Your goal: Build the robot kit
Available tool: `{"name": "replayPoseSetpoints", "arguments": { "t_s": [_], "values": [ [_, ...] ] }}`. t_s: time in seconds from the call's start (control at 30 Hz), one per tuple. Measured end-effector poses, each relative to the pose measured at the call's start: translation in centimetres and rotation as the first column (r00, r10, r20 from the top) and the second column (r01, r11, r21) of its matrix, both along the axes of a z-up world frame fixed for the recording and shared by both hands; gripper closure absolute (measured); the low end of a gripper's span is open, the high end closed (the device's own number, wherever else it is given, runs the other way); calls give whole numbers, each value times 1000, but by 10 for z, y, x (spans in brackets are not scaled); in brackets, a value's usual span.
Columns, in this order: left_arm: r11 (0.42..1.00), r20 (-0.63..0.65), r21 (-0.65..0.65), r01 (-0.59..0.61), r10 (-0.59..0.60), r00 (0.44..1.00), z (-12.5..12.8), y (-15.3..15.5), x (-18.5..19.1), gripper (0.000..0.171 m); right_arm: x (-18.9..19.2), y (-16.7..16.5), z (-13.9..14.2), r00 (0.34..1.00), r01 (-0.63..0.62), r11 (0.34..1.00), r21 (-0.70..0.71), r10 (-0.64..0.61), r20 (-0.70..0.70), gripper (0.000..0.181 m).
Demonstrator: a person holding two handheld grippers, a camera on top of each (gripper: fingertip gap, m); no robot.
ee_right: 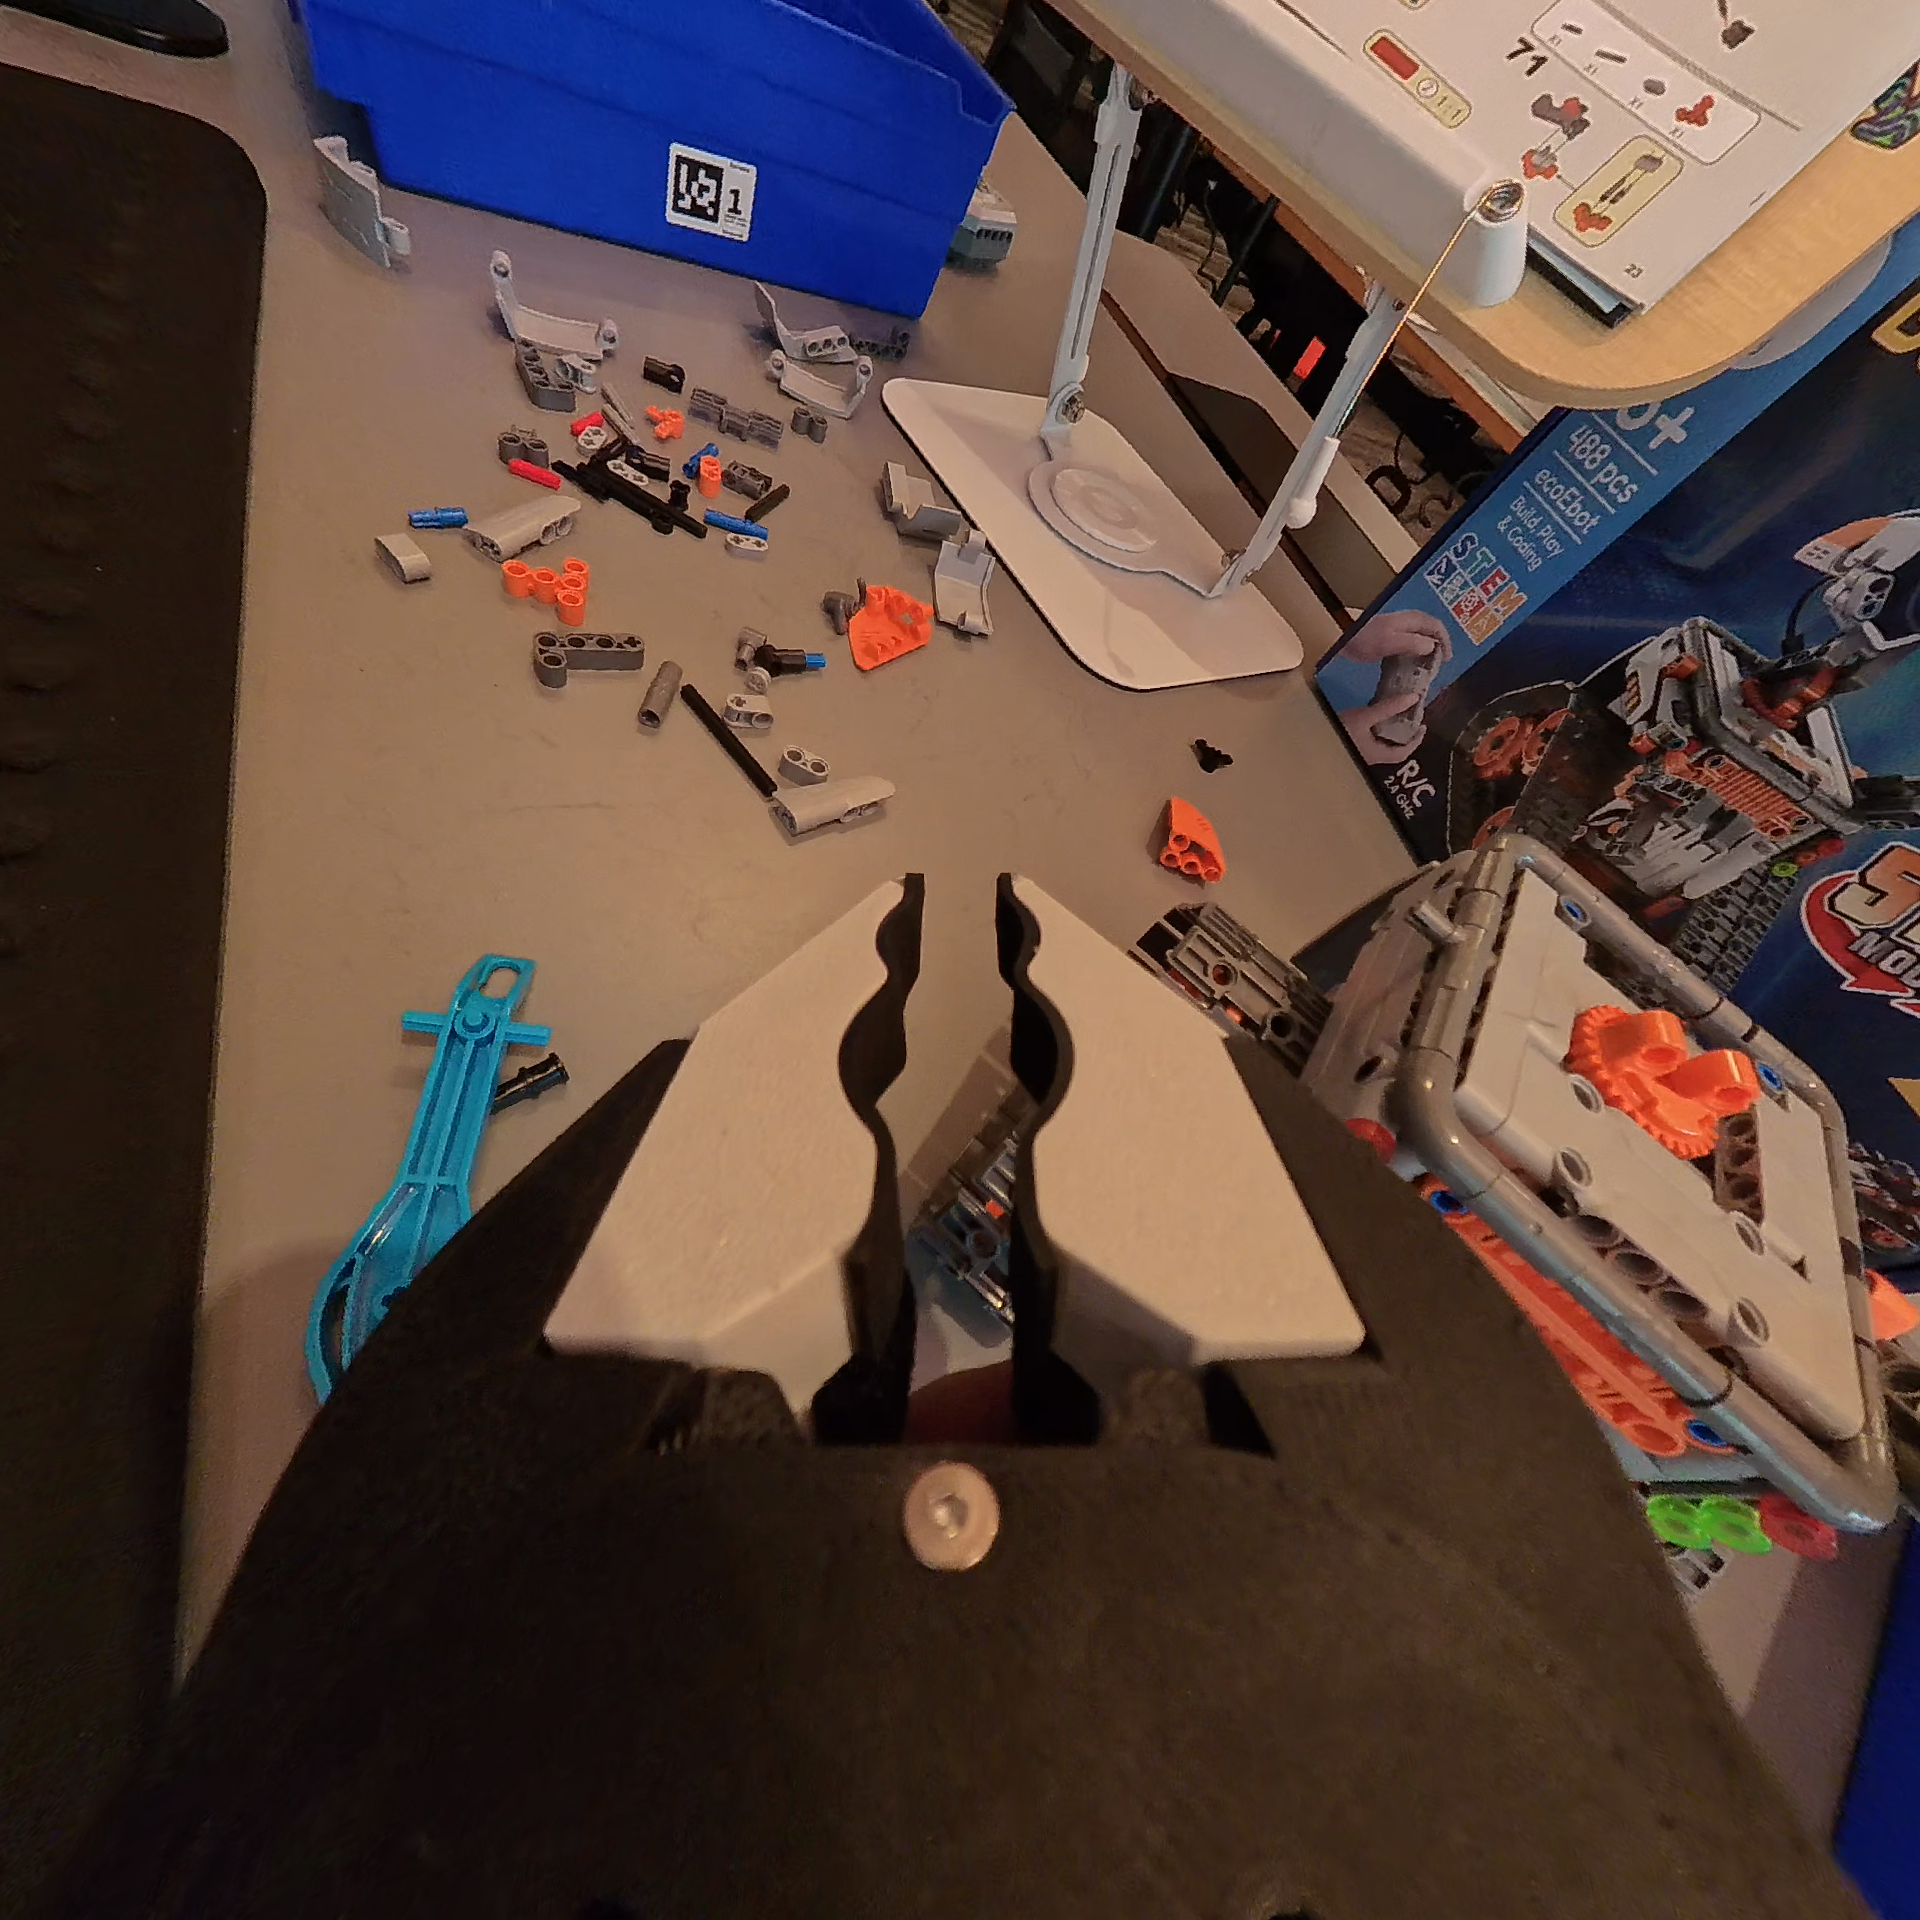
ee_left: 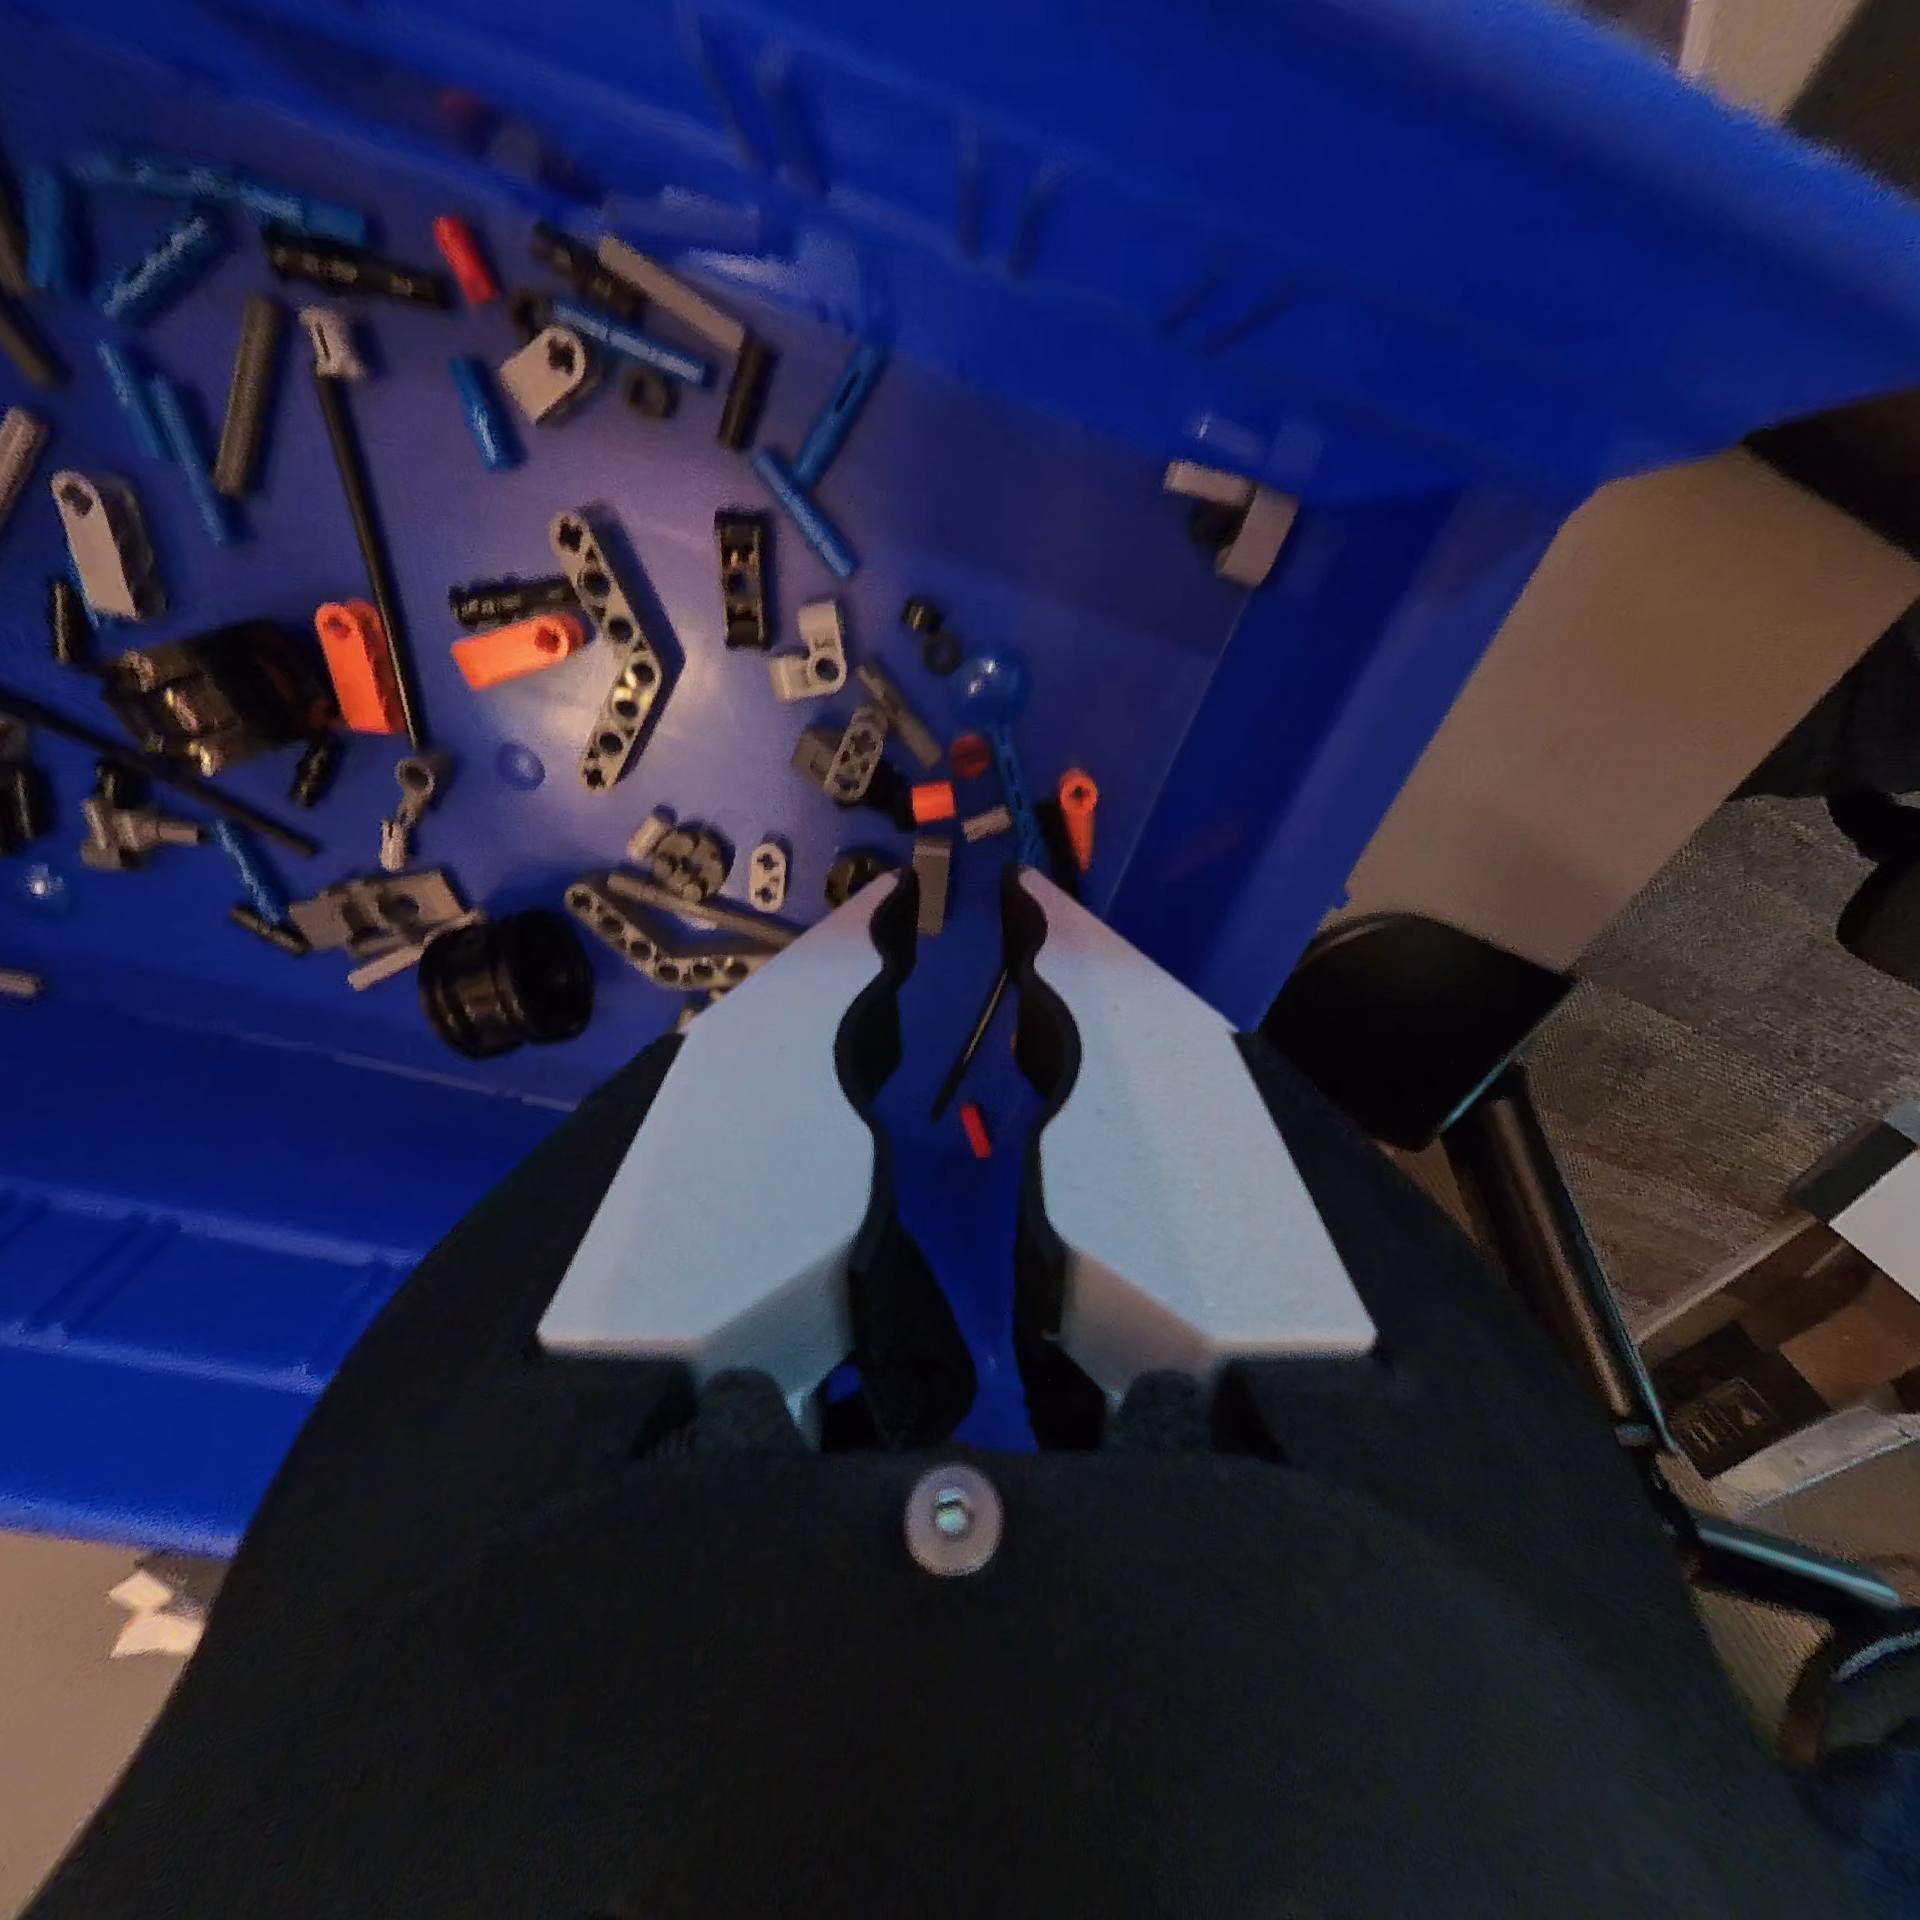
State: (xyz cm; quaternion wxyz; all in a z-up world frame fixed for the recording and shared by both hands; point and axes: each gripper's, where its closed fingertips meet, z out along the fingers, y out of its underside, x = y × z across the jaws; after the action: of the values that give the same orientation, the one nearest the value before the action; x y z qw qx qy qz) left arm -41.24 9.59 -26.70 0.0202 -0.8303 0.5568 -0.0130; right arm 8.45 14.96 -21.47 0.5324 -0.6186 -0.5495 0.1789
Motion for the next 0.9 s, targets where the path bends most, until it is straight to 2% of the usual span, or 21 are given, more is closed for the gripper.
{"name": "replayPoseSetpoints", "arguments": {
  "t_s": [0.2,0.33,0.57,0.7,0.8,0.9],
  "values": [
    [1000,44,1,25,-25,999,-13,2,15,158,1,1,-1,1000,6,1000,-5,-6,-3,170],
    [1000,17,-12,12,-12,1000,-7,-1,2,159,1,2,-2,1000,7,1000,-13,-7,-1,170],
    [984,-38,-177,-9,2,999,-9,-25,-20,159,0,3,-6,1000,4,1000,-26,-4,6,169],
    [976,-69,-216,-1,-14,997,-14,-27,-23,158,1,3,-6,1000,4,1000,-27,-4,3,169],
    [992,-63,-124,3,-11,998,-7,-7,-21,158,1,4,-6,1000,6,1000,-31,-6,-2,169],
    [996,-4,90,-8,9,1000,11,38,-12,159,1,5,-6,1000,8,999,-32,-8,-1,169]
  ]
}}
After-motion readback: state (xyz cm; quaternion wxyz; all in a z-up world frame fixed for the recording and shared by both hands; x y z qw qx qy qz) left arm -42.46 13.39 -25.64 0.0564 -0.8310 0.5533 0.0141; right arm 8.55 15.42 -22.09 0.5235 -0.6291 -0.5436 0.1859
